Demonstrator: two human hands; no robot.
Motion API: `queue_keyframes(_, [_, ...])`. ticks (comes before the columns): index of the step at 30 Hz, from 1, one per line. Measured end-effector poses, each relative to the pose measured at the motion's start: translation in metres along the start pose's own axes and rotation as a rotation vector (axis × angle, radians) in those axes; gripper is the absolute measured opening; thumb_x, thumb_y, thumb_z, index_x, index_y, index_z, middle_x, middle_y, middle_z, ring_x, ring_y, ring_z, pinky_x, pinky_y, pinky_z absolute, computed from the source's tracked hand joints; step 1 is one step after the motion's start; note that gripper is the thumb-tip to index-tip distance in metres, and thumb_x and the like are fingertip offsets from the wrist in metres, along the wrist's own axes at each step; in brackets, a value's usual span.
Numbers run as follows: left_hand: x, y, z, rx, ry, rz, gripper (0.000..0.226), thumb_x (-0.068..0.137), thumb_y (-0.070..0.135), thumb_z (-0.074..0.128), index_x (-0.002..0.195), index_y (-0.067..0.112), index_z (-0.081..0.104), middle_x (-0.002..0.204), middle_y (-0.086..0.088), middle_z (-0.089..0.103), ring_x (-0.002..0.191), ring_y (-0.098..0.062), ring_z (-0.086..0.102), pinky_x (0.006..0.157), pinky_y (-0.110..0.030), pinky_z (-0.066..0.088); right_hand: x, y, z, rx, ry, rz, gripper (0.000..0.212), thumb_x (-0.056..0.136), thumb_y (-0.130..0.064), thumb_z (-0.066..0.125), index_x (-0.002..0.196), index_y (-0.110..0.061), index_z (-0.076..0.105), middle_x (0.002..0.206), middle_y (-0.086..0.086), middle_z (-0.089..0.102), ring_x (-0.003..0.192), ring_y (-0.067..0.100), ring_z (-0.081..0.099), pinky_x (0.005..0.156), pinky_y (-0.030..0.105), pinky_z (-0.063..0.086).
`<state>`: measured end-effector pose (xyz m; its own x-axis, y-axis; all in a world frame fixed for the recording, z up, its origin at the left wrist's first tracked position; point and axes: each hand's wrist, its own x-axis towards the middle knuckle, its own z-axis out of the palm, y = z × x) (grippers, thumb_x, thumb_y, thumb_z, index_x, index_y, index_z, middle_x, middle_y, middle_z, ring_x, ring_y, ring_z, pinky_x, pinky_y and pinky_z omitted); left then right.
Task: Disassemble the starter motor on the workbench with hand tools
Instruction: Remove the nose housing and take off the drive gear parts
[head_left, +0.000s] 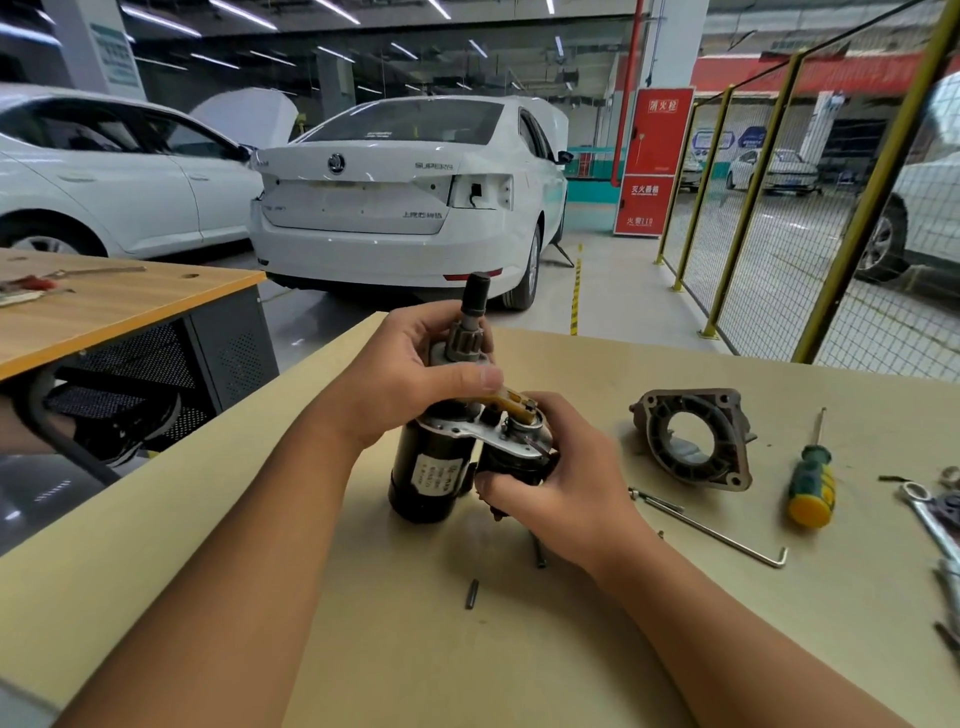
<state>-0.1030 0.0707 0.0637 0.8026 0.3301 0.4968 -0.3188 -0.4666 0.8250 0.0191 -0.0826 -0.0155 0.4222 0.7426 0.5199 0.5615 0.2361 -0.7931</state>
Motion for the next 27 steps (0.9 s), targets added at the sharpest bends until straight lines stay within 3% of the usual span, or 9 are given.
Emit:
queue_keyframes(4, [0.001,-0.005,0.005,-0.082,0.073,-0.01,0.02,0.076,0.03,0.081,0.091,0.021,0.075,0.088,-0.013,0.068,0.082,-0.025,0.067,0.077,-0.035,0.058,-0.002,-0.003,-0.009,0.055,-0.045,-0.017,0.048,0.078,-0.039,0.078,0.122,-0.037,0.06,0.11,-0.012,0.069,0.1,0.013,0.069,0.08,0.041,0.06])
queue_keyframes(6, [0.001,-0.006,0.007,-0.101,0.099,-0.001,0.019,0.079,0.031,0.077,0.09,0.016,0.074,0.088,-0.016,0.068,0.081,-0.026,0.065,0.076,-0.035,0.057,0.002,-0.009,-0.012,0.031,0.104,-0.04,0.038,0.082,-0.051,0.069,0.118,-0.038,0.065,0.111,-0.015,0.067,0.108,0.008,0.064,0.084,0.031,0.055])
queue_keyframes(8, [0.001,-0.006,0.008,-0.101,0.108,0.001,0.023,0.082,0.031,0.075,0.093,0.011,0.071,0.088,-0.015,0.069,0.081,-0.024,0.066,0.076,-0.035,0.057,0.011,-0.018,-0.014,-0.035,0.222,-0.075,0.031,0.083,-0.053,0.067,0.107,-0.033,0.071,0.103,-0.016,0.068,0.105,0.006,0.064,0.08,0.027,0.052])
queue_keyframes(12, [0.001,-0.004,0.012,-0.104,0.122,0.001,0.024,0.093,0.034,0.071,0.094,0.009,0.071,0.089,-0.014,0.072,0.081,-0.027,0.068,0.078,-0.038,0.058,0.022,-0.029,-0.013,-0.169,0.093,-0.119,0.022,0.081,-0.044,0.077,0.095,-0.027,0.074,0.089,-0.012,0.07,0.088,0.007,0.066,0.074,0.03,0.054])
queue_keyframes(16, [0.001,0.0,0.014,-0.068,0.121,0.027,0.027,0.097,0.029,0.063,0.096,0.004,0.07,0.09,-0.015,0.074,0.083,-0.03,0.069,0.079,-0.039,0.059,0.021,-0.029,-0.014,-0.246,0.089,-0.148,0.012,0.085,-0.037,0.075,0.091,-0.027,0.071,0.085,-0.012,0.066,0.083,0.005,0.061,0.071,0.025,0.048])
queue_keyframes(22, [-0.001,0.01,0.014,-0.022,0.104,0.065,0.035,0.095,0.036,0.063,0.096,0.002,0.07,0.091,-0.015,0.074,0.083,-0.03,0.069,0.078,-0.038,0.06,0.018,-0.032,-0.011,-0.262,0.12,-0.148,0.014,0.084,-0.041,0.069,0.085,-0.028,0.065,0.081,-0.012,0.062,0.079,0.007,0.059,0.069,0.03,0.048])
queue_keyframes(27, [-0.001,0.015,0.014,0.012,0.104,0.085,0.036,0.093,0.038,0.063,0.094,0.003,0.071,0.094,-0.028,0.07,0.081,-0.031,0.067,0.076,-0.042,0.058,0.018,-0.034,-0.008,-0.306,0.132,-0.156,0.02,0.086,-0.039,0.067,0.088,-0.019,0.069,0.082,-0.007,0.063,0.08,0.015,0.06,0.07,0.041,0.051])
